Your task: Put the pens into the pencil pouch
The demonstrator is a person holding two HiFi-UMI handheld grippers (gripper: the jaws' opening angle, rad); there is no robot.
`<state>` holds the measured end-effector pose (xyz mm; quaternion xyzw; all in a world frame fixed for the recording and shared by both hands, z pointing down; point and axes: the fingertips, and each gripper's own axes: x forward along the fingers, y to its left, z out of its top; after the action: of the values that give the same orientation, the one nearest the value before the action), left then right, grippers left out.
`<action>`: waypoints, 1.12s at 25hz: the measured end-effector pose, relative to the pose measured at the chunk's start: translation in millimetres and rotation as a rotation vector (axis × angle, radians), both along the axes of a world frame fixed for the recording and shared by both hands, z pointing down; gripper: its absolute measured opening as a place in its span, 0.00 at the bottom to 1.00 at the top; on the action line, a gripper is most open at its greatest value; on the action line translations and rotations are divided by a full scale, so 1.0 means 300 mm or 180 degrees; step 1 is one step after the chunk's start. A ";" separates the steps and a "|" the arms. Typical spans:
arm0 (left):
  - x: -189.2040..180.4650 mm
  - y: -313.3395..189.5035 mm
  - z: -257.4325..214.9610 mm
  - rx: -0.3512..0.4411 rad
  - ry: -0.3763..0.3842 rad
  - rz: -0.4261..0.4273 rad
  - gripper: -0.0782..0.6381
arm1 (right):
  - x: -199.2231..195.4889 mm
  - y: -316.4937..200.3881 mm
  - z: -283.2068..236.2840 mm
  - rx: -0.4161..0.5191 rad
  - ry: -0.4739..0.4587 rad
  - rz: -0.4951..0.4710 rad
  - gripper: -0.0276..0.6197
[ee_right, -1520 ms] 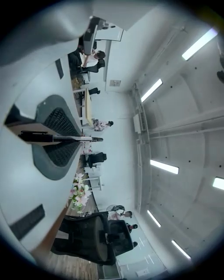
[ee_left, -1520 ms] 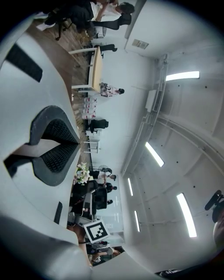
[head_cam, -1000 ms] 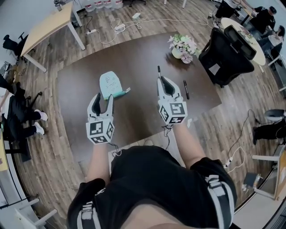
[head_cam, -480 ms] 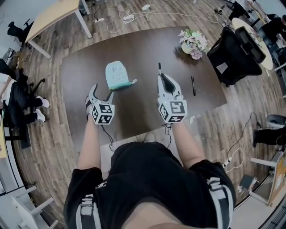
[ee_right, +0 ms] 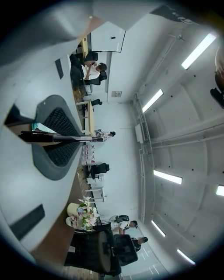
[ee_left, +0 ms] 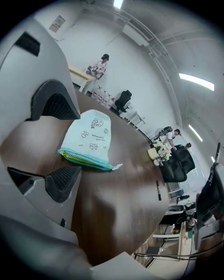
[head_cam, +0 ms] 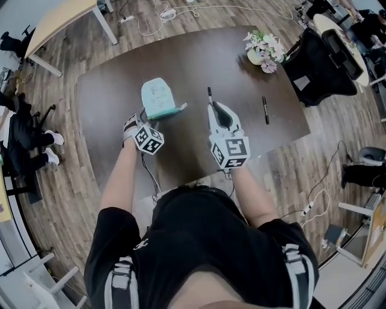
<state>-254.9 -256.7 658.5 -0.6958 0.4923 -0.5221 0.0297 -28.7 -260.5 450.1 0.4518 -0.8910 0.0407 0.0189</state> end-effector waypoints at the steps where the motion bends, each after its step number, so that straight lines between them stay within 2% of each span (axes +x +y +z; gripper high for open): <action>1: -0.004 -0.016 0.021 -0.0041 -0.0033 0.0025 0.56 | -0.006 -0.006 0.008 -0.0019 0.0001 0.0006 0.11; 9: -0.014 -0.069 0.151 -0.0347 -0.0229 0.0230 0.42 | -0.055 -0.031 0.033 -0.0087 0.0010 0.0023 0.11; 11: -0.008 -0.076 0.160 -0.0352 -0.0228 0.0268 0.34 | -0.060 -0.032 0.043 -0.0111 0.0028 0.0032 0.11; 13: -0.003 -0.087 0.148 -0.0268 -0.0186 0.0275 0.22 | -0.063 -0.033 0.052 -0.0124 0.0039 0.0051 0.11; 14: -0.003 -0.095 0.136 -0.0200 -0.0143 0.0263 0.16 | -0.066 -0.033 0.055 -0.0126 0.0043 0.0059 0.11; 15: -0.001 -0.102 0.122 -0.0145 -0.0077 0.0240 0.14 | -0.068 -0.034 0.058 -0.0127 0.0046 0.0062 0.11; 19: 0.013 -0.113 0.075 -0.0115 0.0280 0.0075 0.13 | -0.075 -0.026 0.067 -0.0138 0.0057 0.0025 0.11; 24: 0.052 -0.116 0.003 -0.0041 0.0498 0.0080 0.13 | -0.098 -0.001 0.099 -0.0220 0.0079 -0.0104 0.11; 28: 0.083 -0.116 -0.057 -0.0026 0.0890 -0.0038 0.13 | -0.131 0.030 0.164 -0.0386 0.0092 -0.0268 0.11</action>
<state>-229.9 -291.4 641.4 -0.7590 0.4936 -0.4223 -0.0451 -67.9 -251.5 499.3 0.4125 -0.9047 0.0873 0.0608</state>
